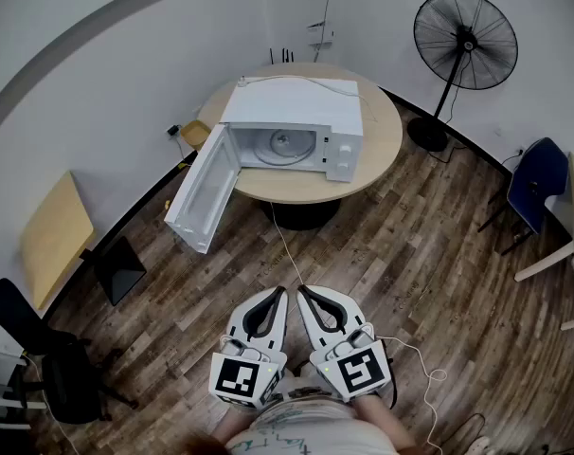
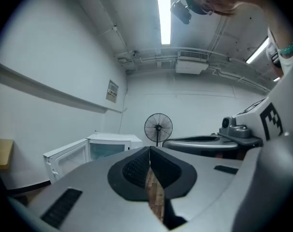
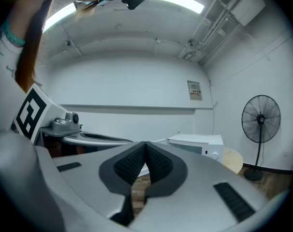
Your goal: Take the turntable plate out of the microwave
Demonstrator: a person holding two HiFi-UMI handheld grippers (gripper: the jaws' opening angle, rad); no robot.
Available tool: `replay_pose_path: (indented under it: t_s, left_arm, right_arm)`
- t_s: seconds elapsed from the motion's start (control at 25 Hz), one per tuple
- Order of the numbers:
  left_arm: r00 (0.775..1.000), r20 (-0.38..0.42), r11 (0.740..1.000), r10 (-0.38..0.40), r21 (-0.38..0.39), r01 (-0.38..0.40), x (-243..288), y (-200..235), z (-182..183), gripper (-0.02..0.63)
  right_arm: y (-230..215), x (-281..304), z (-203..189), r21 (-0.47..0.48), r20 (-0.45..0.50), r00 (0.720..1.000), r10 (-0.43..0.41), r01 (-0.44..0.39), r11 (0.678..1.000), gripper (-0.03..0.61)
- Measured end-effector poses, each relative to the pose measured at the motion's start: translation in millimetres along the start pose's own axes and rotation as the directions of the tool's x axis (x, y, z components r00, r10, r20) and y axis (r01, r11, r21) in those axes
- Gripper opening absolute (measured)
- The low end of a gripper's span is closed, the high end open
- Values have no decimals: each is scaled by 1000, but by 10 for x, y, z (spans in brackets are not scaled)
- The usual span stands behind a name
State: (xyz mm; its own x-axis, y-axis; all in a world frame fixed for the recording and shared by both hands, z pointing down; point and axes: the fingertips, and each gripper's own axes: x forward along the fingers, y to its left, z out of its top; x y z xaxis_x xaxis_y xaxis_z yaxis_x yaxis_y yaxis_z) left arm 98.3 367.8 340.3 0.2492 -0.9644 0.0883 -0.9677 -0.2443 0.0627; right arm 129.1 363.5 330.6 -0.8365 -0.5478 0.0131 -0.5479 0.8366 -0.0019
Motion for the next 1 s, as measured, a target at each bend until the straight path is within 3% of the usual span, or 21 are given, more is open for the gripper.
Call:
replay_pose_path:
  t_s: [0.16,0.72,1.0]
  left_arm:
    - [1000,-4,1000,9,-13,-9,55,-4,6,15]
    - [999,-7,998,52,21,-52,283,-99,8,15]
    - [1000,-6,1000,12,11,-12,578,106,9,15]
  right_arm:
    - [-103,-8,-10,45,4,1000,1,-1,999,-9]
    - [-340,-4,-73,20,-7,999,34,-34,999,-9]
    - [-578,284,-145,7,-12,1000,-5,5,1000,-8]
